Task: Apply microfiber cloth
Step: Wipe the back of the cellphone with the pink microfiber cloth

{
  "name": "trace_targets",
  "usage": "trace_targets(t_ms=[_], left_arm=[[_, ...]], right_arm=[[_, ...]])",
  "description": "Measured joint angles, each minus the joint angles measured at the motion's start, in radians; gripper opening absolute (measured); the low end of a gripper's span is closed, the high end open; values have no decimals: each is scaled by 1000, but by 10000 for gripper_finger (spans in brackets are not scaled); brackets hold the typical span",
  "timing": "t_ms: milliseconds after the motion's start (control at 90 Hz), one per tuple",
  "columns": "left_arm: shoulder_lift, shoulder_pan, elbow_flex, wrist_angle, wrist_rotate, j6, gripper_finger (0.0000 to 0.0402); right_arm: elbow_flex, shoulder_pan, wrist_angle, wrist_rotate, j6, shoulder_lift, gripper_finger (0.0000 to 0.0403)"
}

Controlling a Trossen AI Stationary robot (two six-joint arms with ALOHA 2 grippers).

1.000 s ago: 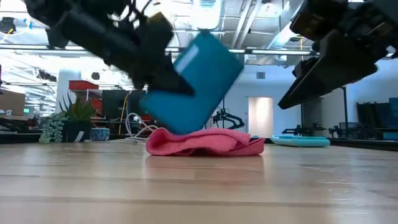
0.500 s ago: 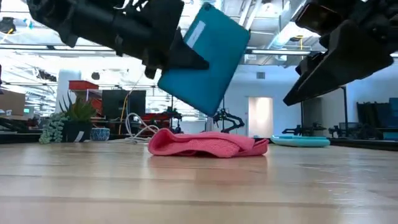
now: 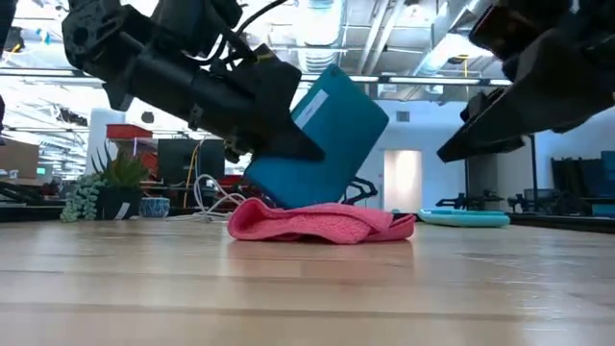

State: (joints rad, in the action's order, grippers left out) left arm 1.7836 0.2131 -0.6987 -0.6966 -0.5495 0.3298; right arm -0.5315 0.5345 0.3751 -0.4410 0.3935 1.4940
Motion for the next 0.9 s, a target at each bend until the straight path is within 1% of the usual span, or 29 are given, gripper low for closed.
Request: trace_targets(t_ms=[56, 156, 222, 356, 544, 600, 689, 722, 900], left_arm=[[-13, 1, 1, 4, 23, -1, 13], [-55, 3, 3, 15, 73, 0, 13], [-78, 8, 3, 13, 93, -6, 13], [-98, 18, 3, 13, 104, -32, 13], [-99, 25, 3, 9, 140, -37, 13], [-99, 27, 3, 4, 152, -48, 13], [-99, 27, 2, -4, 152, -56, 13], [-99, 27, 2, -4, 152, -56, 13], [-99, 32, 2, -4, 149, -57, 13]], right_arm=[[0, 2, -9, -54, -2, -2, 191], [0, -4, -54, -188, 11, -9, 191], [0, -24, -60, -218, 11, -10, 191], [0, -60, -18, -216, -50, -48, 191], [0, -111, -24, -214, -122, -203, 191], [0, -130, -33, -178, -142, -240, 191], [-1, -170, -39, -39, -181, -276, 191], [-1, -182, -42, -11, -181, -282, 191], [-1, -217, -197, -6, -109, -306, 191]])
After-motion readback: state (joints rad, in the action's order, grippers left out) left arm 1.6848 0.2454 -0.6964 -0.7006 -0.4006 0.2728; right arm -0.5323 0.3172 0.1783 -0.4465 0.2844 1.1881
